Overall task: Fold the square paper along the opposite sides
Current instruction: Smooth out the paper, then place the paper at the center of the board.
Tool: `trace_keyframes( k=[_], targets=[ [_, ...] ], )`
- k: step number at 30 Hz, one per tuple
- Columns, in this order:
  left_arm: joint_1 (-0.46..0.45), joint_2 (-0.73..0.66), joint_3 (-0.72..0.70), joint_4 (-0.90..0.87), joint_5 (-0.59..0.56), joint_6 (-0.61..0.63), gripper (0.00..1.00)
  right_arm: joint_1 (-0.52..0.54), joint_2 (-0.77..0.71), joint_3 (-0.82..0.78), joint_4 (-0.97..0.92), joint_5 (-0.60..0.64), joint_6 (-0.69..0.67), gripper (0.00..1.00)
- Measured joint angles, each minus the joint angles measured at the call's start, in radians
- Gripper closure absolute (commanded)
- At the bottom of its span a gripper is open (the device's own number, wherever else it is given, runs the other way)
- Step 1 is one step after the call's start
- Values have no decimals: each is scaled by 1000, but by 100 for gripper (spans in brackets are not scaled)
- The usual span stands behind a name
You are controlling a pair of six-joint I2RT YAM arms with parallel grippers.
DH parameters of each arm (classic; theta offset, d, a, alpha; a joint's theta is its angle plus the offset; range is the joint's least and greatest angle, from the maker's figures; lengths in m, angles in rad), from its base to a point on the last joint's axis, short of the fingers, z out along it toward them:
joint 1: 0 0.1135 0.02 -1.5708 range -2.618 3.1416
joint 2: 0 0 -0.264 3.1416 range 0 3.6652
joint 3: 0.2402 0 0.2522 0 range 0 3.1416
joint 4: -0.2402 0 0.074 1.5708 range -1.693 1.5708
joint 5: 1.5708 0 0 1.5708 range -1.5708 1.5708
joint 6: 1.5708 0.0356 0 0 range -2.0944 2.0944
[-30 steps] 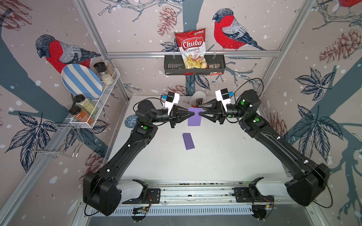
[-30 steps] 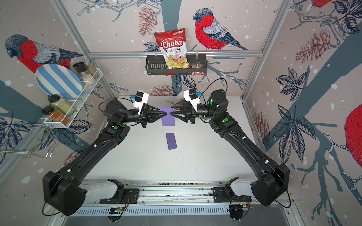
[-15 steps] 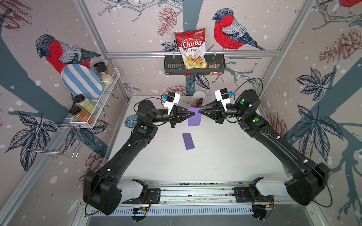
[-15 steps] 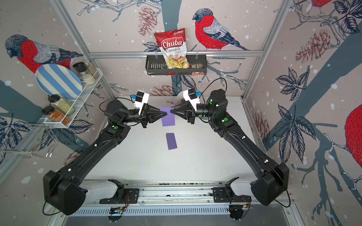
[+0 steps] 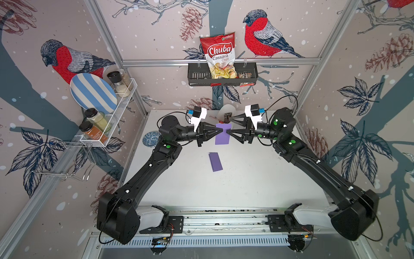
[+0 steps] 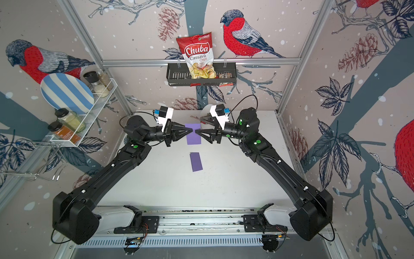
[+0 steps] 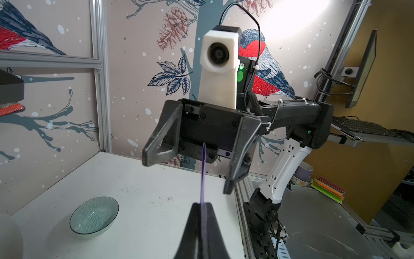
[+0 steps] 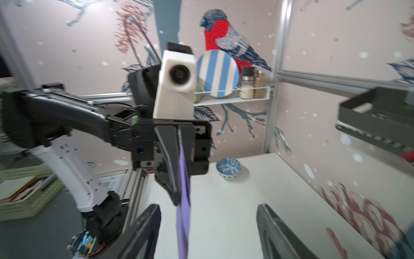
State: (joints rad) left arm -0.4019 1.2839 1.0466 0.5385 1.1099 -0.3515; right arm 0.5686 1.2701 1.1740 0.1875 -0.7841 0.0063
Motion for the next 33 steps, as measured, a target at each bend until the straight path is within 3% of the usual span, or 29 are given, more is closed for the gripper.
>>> trace_keyframes(
  k=[4, 9, 13, 16, 24, 33],
  targets=[
    [-9, 43, -39, 11, -66, -29, 100, 0, -87, -101, -27, 306, 27, 1],
    [-54, 153, -78, 24, -199, -62, 100, -2, -204, -226, -40, 635, 55, 0],
    [-105, 280, -85, 43, -304, -106, 100, -29, -255, -286, -75, 804, 76, 0],
    [-138, 368, -111, 98, -355, -175, 100, -67, -275, -322, -99, 861, 99, 0],
    [-192, 583, -135, 204, -481, -378, 100, -153, -272, -343, -120, 855, 130, 0],
    [-202, 668, -138, 151, -595, -461, 100, -173, -223, -343, -121, 803, 153, 0]
  ],
)
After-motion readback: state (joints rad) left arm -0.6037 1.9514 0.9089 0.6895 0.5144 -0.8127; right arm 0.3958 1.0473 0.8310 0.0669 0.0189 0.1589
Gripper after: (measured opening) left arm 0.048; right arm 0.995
